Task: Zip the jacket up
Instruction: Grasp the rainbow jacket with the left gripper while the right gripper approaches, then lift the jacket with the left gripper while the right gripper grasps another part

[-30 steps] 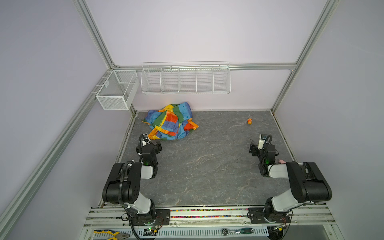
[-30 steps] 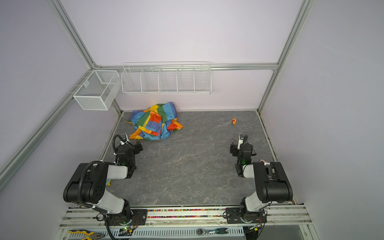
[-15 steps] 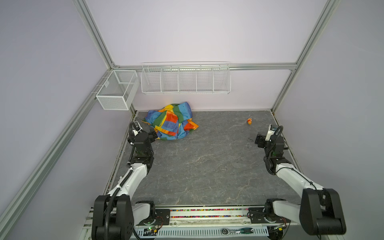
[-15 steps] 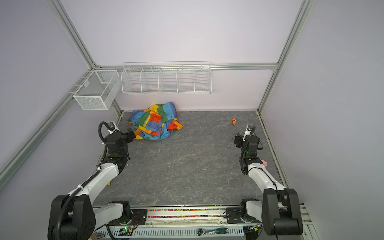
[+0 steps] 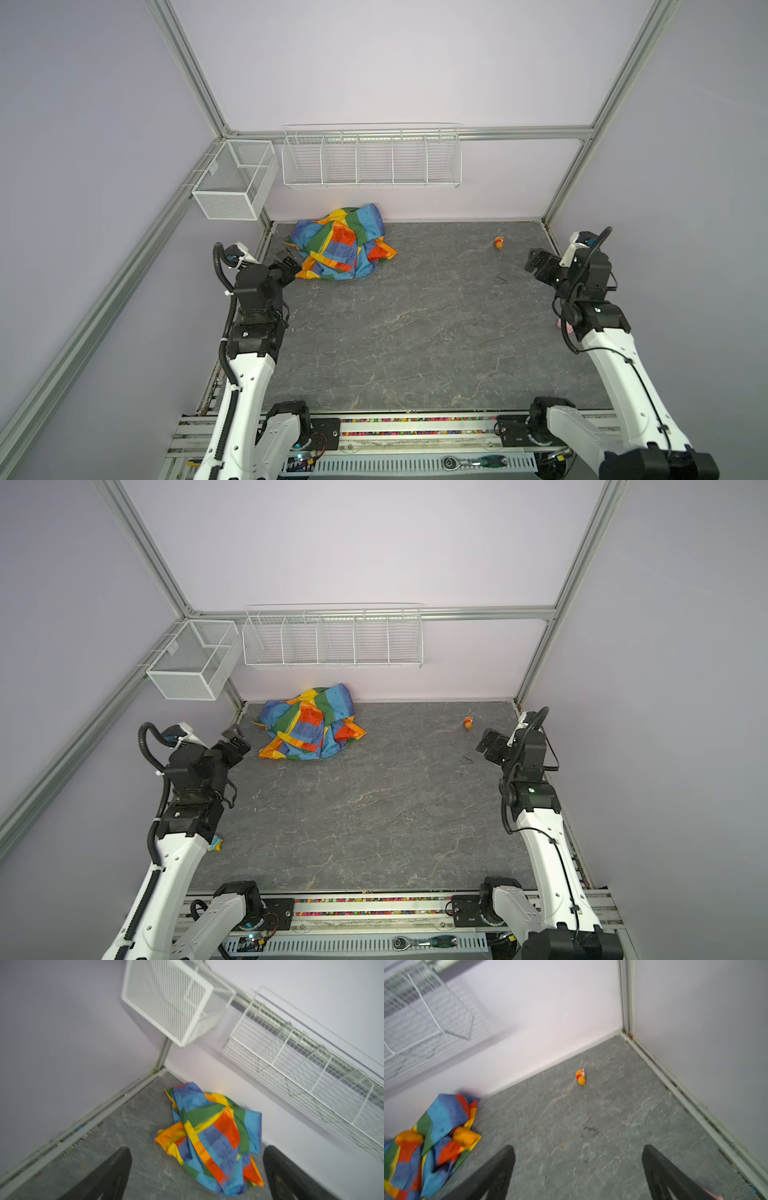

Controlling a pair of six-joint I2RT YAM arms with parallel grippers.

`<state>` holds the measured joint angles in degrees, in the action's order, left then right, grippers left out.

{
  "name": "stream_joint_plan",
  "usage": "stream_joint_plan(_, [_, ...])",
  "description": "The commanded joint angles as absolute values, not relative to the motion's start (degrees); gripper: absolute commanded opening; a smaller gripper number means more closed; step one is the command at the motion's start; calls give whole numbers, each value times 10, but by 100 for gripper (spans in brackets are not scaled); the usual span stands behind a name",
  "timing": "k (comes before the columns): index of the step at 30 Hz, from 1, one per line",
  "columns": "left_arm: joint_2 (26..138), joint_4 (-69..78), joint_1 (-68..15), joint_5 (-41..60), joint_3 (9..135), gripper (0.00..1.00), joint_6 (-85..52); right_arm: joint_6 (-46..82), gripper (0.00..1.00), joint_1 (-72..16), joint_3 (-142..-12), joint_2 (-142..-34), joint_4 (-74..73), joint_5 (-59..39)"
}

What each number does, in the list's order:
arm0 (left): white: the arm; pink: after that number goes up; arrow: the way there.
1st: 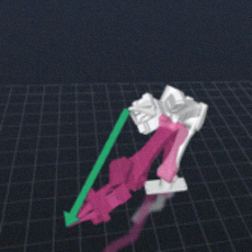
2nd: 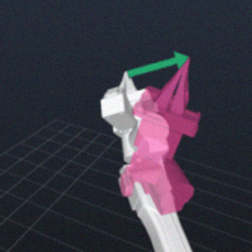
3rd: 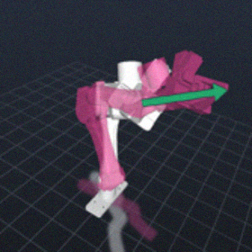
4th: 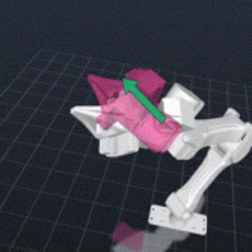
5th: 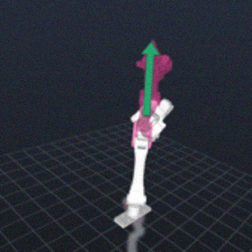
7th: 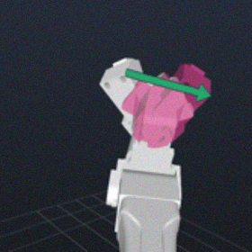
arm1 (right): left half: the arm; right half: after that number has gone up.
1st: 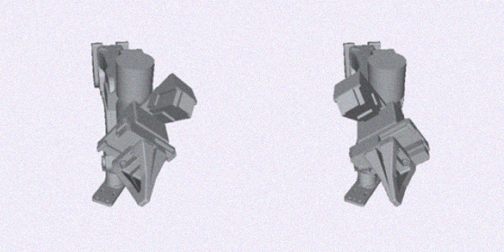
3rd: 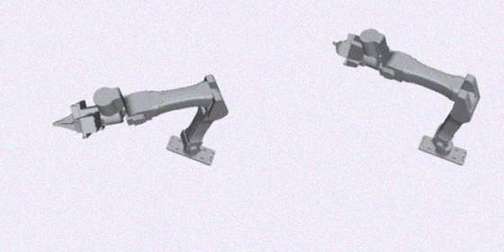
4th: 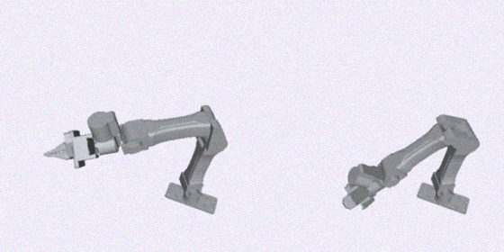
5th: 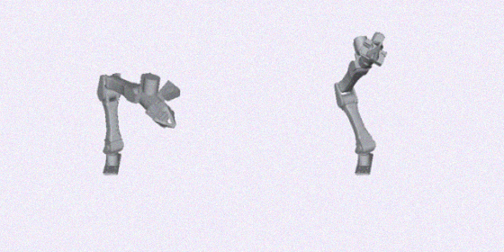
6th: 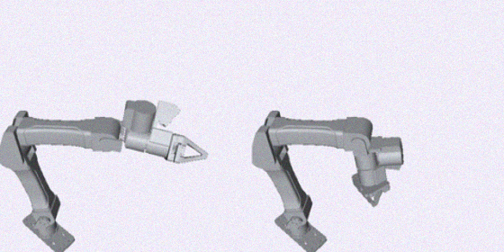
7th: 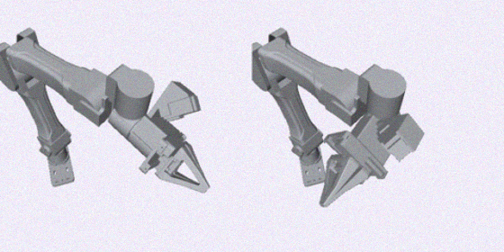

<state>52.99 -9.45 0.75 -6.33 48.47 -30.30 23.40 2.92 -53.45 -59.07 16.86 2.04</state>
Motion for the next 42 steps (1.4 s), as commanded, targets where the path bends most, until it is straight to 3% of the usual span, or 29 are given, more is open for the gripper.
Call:
stream_joint_plan(1, [604,-140,9,138,502,86,-360,278,91,17,-563,-638,224,-126])
stream_joint_plan(6, [693,-94,8,210,478,78,-407,281,90,-49,-565,-689,240,-129])
stream_joint_plan(16, [883,-79,-30,178,549,70,-389,287,92,-266,-588,-784,244,-21])
stream_joint_plan(28, [1054,26,-71,206,628,65,-462,283,94,-342,-642,-825,280,31])
stream_joint_plan(32, [1077,43,-73,213,649,47,-470,281,95,-342,-638,-810,288,37])
stream_joint_plan(39, [1070,9,-77,234,697,3,-437,283,88,-343,-632,-802,292,40])
stream_joint_plan(42, [1042,-17,-79,244,708,0,-416,281,85,-342,-635,-801,292,39])
